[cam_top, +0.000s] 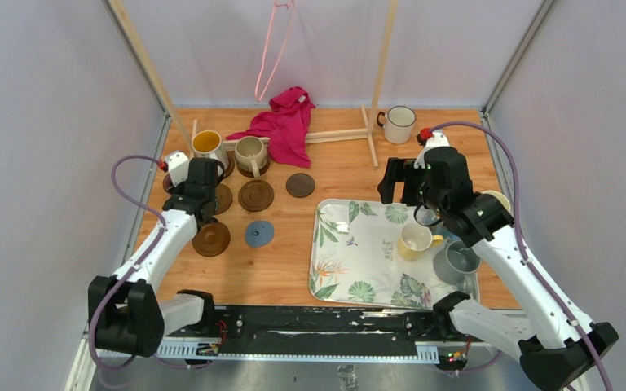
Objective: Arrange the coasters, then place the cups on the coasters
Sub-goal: Place the cup on the coaster.
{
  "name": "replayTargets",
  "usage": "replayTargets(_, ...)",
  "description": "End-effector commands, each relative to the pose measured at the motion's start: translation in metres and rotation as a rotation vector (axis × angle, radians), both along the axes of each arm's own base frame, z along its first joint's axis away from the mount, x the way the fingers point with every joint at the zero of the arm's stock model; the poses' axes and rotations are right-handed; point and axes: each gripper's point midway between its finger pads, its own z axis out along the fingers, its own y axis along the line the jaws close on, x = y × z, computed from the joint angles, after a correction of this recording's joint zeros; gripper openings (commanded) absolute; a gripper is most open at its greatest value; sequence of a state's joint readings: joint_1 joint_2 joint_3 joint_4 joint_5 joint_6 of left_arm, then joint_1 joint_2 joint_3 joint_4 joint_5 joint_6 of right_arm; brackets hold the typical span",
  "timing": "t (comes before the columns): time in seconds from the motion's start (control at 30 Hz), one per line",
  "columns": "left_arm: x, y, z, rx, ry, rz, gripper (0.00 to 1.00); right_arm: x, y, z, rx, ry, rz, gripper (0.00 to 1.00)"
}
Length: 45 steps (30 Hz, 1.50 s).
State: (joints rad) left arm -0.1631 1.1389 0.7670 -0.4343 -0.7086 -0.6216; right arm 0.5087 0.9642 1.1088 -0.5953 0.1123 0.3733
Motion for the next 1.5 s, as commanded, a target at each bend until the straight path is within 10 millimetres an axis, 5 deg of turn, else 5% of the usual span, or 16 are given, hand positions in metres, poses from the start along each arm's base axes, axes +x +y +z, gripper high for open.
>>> replayTargets(0.0,0.025,0.027,0.023,-0.003,-0.165,0.138,0.0,-0.002,0.001,-0.008,-0.005,0.018,0.034,1.0)
replayTargets(0.47,0.029,0.075,0.01,-0.003,-0.16,0.27,0.0,-0.004,0.004,-0.016,-0.004,0.034,0.064,1.0)
replayTargets(1.23,0.031,0.066,-0.019,-0.072,-0.107,0.226,0.0,-0.009,0.011,-0.016,0.021,0.044,0.101,1.0)
replayTargets(1.47,0.027,0.065,-0.024,-0.071,-0.084,0.225,0.52,-0.009,0.011,-0.014,0.03,0.043,0.102,1.0)
